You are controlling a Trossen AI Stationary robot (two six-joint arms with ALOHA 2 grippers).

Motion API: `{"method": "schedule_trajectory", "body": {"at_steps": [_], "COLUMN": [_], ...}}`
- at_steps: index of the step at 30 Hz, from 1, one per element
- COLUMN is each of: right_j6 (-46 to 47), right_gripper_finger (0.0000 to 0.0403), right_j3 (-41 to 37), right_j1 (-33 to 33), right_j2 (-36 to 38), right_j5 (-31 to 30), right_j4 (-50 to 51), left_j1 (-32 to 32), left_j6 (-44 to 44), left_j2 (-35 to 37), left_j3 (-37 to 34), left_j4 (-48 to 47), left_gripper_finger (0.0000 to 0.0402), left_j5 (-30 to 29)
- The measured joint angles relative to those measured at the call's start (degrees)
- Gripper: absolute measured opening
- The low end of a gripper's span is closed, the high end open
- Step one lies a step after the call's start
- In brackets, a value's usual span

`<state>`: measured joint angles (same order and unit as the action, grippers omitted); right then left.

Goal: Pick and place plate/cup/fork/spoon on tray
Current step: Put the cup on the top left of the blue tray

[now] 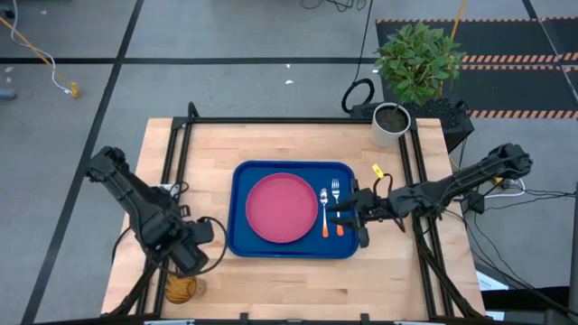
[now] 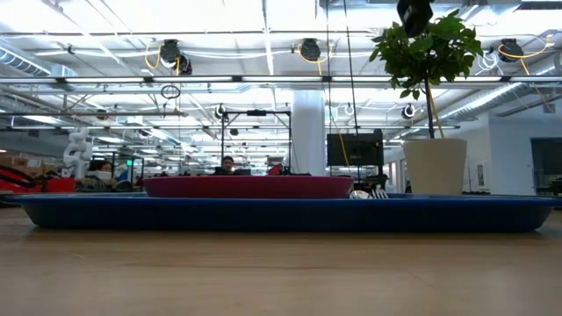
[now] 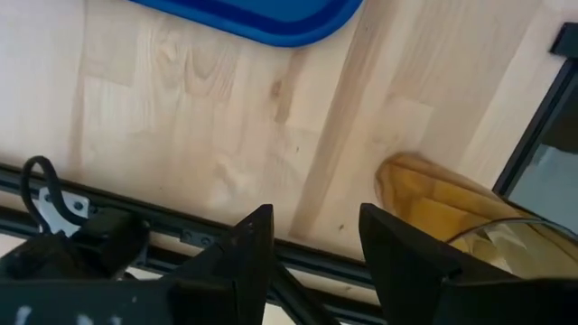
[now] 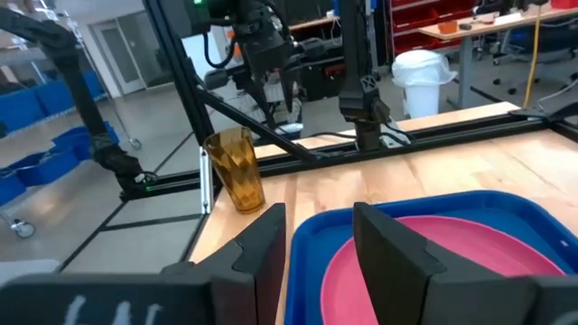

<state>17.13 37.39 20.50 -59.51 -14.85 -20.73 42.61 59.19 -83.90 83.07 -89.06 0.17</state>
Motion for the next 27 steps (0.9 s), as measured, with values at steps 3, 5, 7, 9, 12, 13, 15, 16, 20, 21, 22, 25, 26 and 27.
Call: {"method": "schedule_trajectory", "body": {"at_steps": [3, 5, 7, 9, 12, 13, 15, 16, 20, 21, 22, 25, 26, 27], "right_j6": [-0.06, -0.17, 0.08, 0.10, -0.53, -0.89, -1.43, -1.52, -1.73, -1.62, -1.48, -1.31, -1.16, -0.97], "right_gripper_finger": [0.0125, 0.0125, 0.0125, 0.0125, 0.0125, 0.0125, 0.0125, 0.0125, 0.0125, 0.0125, 0.0125, 0.0125, 0.0125, 0.0125], "right_j3": [0.00, 0.00, 0.00, 0.00, 0.00, 0.00, 0.00, 0.00, 0.00, 0.00, 0.00, 0.02, 0.00, 0.00], "right_j1": [0.43, 0.60, 0.64, 0.62, 0.58, 0.58, 0.52, 0.51, 0.25, 0.17, 0.14, 0.14, 0.14, 0.14], "right_j2": [0.00, 0.00, 0.00, 0.00, 0.00, 0.00, 0.00, 0.00, 0.00, -0.02, -0.01, -0.02, -0.02, -0.02], "right_j5": [-0.05, -0.26, -1.30, -1.66, -1.80, -1.79, -1.80, -1.85, -3.41, -3.41, -3.38, -3.37, -3.37, -3.35], "right_j4": [-0.83, -0.92, -0.50, 0.40, 1.14, 1.24, 1.25, 1.25, 1.25, 1.27, 1.26, 1.22, 1.16, 1.01], "left_j1": [0.86, 2.02, 3.20, 4.55, 6.68, 7.45, 9.07, 9.64, 11.46, 11.91, 12.21, 12.86, 13.13, 13.30], "left_j6": [1.61, 2.37, 2.64, 2.80, 2.00, 1.44, -0.01, -0.50, 0.20, 0.89, 1.59, 2.23, 2.11, 1.77], "left_j2": [-0.07, -0.20, -0.69, -1.55, -2.80, -3.24, -3.91, -3.98, -4.04, -4.07, -4.07, -4.84, -5.42, -5.93], "left_j3": [0.00, 0.00, 0.00, -0.02, -0.02, -0.02, -0.04, -0.04, -0.04, -0.04, -0.04, -0.04, -0.04, -0.17], "left_j4": [0.66, 1.25, 2.30, 2.81, 2.73, 2.91, 4.45, 5.29, 8.48, 8.85, 8.87, 8.70, 8.40, 8.04], "left_gripper_finger": [0.0168, 0.0168, 0.0168, 0.0168, 0.0168, 0.0168, 0.0168, 0.0168, 0.0168, 0.0168, 0.0168, 0.0168, 0.0168, 0.0168], "left_j5": [-0.23, -0.20, -0.05, 0.74, 1.35, 1.43, 2.30, 3.08, 3.76, 3.62, 3.35, 2.05, 1.40, 1.12]}}
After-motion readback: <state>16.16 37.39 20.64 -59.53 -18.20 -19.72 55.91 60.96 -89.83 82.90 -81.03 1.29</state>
